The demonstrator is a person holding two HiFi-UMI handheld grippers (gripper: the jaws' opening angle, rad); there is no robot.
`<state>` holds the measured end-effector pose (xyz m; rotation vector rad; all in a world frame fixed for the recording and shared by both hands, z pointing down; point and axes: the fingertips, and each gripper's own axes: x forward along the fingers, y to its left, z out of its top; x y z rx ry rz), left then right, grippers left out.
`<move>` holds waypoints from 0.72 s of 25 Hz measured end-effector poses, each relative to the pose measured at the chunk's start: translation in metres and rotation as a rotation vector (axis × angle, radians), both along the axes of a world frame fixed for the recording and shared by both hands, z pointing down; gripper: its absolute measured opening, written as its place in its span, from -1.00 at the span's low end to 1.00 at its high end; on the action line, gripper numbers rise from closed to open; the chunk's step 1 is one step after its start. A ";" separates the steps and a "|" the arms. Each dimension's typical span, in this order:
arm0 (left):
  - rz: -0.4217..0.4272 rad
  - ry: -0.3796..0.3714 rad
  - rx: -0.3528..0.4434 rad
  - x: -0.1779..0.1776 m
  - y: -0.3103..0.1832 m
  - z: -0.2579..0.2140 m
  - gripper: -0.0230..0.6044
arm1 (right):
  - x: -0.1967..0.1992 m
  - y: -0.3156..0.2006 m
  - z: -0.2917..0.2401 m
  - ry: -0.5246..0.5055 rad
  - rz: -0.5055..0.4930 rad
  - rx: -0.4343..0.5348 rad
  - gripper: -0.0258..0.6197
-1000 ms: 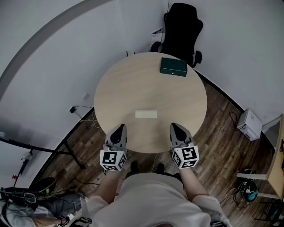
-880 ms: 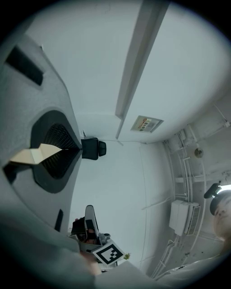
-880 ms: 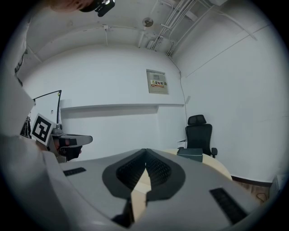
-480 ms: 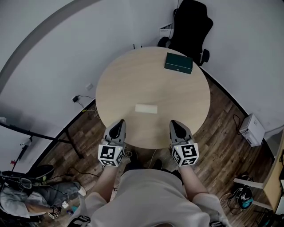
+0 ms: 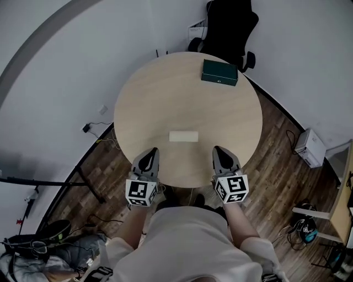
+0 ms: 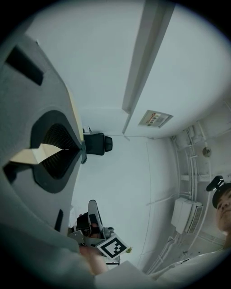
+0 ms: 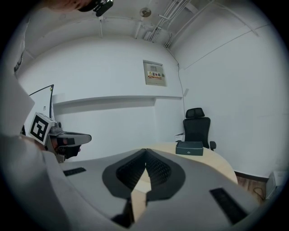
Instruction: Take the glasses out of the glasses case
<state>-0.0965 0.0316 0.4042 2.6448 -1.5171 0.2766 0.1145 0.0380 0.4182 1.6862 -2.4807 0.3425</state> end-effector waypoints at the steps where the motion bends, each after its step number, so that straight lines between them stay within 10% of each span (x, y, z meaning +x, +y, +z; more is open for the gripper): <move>1: 0.014 -0.004 -0.004 -0.005 -0.006 0.003 -0.90 | -0.004 -0.004 0.003 0.004 0.014 -0.006 -0.89; 18: 0.095 -0.039 -0.090 0.001 -0.056 0.048 -0.90 | -0.013 -0.045 0.047 0.043 0.028 -0.095 -0.89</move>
